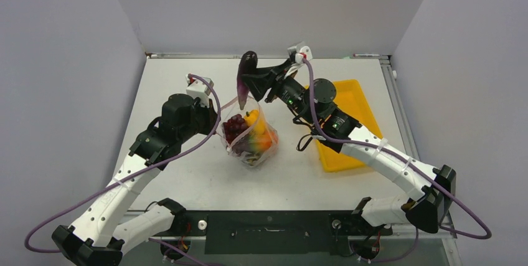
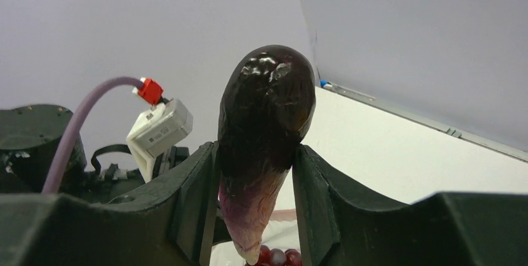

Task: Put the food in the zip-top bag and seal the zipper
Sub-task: Place the fake vegetable in the zipper food storage bag.

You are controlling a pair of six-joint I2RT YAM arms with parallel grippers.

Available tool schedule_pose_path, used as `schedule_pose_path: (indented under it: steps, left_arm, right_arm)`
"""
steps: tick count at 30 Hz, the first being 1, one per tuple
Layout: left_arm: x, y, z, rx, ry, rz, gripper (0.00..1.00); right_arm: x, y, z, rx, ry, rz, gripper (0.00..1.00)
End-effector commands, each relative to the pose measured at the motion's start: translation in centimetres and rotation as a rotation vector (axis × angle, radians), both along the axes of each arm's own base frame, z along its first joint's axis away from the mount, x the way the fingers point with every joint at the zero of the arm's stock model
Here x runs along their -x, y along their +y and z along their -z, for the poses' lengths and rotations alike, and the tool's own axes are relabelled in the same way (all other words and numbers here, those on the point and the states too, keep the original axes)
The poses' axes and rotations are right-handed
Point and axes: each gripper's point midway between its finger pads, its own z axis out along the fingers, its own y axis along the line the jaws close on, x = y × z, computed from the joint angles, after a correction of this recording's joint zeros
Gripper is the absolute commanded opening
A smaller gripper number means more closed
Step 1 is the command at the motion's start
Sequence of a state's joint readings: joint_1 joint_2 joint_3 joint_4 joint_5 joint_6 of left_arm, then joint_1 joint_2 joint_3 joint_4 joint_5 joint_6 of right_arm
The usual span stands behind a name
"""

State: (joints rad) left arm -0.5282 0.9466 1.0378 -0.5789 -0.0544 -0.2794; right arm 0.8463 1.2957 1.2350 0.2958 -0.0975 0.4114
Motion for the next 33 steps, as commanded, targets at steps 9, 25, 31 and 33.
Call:
schedule_pose_path:
  steps: [9,25,31,33]
  left_arm:
    - [-0.6,0.0,-1.6,0.025,-0.062,-0.009,0.0]
    - [-0.7,0.1,-1.6,0.021,-0.061,-0.012,0.0]
    - [-0.6,0.0,-1.5,0.021,-0.061,-0.011,0.0]
    - [-0.7,0.0,-1.5,0.02,-0.059,-0.011,0.0]
  right_arm:
    - [3.1,2.5,2.7,0.262,-0.1,-0.079,0.05]
    - [6.1,3.0,9.4,0.425,-0.068,-0.038,0.05]
    - [7.0,2.5,10.9,0.445,-0.035,-0.023,0.09]
    - [7.2,2.5,11.5,0.458,-0.023,-0.029,0.12]
